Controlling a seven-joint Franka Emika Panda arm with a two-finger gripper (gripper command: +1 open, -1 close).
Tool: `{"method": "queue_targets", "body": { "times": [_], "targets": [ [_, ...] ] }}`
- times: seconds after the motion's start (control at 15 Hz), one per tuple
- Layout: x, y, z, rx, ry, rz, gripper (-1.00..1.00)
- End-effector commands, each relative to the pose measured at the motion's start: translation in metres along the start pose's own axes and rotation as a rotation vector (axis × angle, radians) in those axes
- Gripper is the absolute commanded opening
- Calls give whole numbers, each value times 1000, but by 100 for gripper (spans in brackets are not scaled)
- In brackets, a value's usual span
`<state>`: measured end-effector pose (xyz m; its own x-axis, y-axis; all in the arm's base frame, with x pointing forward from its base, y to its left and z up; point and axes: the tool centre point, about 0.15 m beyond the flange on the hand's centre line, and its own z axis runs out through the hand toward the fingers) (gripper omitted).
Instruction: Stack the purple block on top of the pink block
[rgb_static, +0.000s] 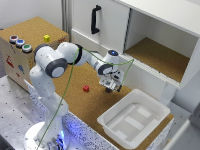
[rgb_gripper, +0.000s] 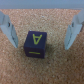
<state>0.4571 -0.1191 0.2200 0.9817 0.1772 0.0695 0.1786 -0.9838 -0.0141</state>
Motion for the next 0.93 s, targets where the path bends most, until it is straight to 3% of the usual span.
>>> {"method": "queue_targets", "body": {
  "times": [0.0,0.47,0.87],
  "targets": [
    [17,11,17,96,-39,12,-100],
    [3,4,10,74,-47,58,-100],
    [-21,-26,-40,41,-41,99,-100]
  ]
}}
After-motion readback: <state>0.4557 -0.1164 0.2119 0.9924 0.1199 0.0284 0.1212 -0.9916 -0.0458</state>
